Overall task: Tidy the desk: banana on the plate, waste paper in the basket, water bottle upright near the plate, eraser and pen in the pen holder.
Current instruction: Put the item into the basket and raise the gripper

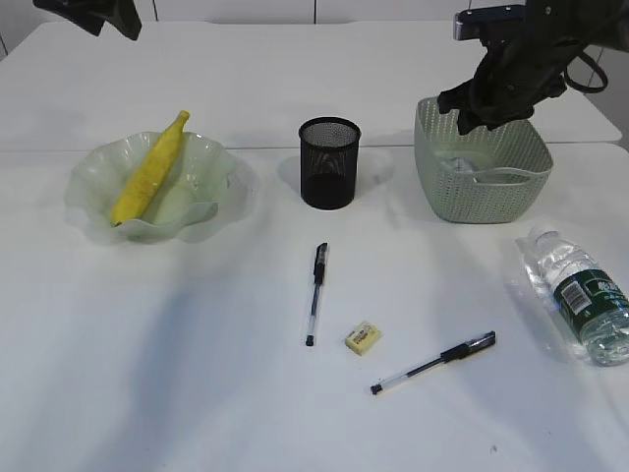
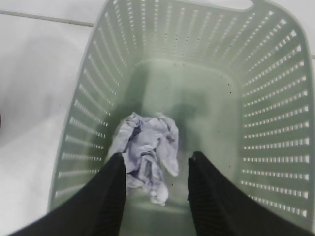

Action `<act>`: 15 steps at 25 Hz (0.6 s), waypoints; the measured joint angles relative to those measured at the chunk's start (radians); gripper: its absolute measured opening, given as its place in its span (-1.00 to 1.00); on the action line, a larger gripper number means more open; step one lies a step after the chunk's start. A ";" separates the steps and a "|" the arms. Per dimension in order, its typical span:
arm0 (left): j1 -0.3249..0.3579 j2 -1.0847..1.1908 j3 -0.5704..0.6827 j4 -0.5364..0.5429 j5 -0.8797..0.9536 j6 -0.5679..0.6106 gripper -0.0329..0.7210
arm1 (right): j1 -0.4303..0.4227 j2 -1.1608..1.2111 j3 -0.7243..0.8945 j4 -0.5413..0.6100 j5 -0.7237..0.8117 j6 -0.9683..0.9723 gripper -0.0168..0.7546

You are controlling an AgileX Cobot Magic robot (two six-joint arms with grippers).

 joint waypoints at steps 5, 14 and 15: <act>0.000 0.000 0.000 0.000 0.039 0.000 0.03 | 0.000 0.000 0.000 0.000 0.018 0.000 -0.10; 0.000 0.000 0.000 -0.018 0.074 0.000 0.03 | 0.000 0.000 -0.022 0.001 0.093 0.005 -0.10; 0.000 0.000 0.000 -0.021 0.074 0.000 0.03 | 0.000 0.000 -0.027 0.001 0.112 0.005 -0.10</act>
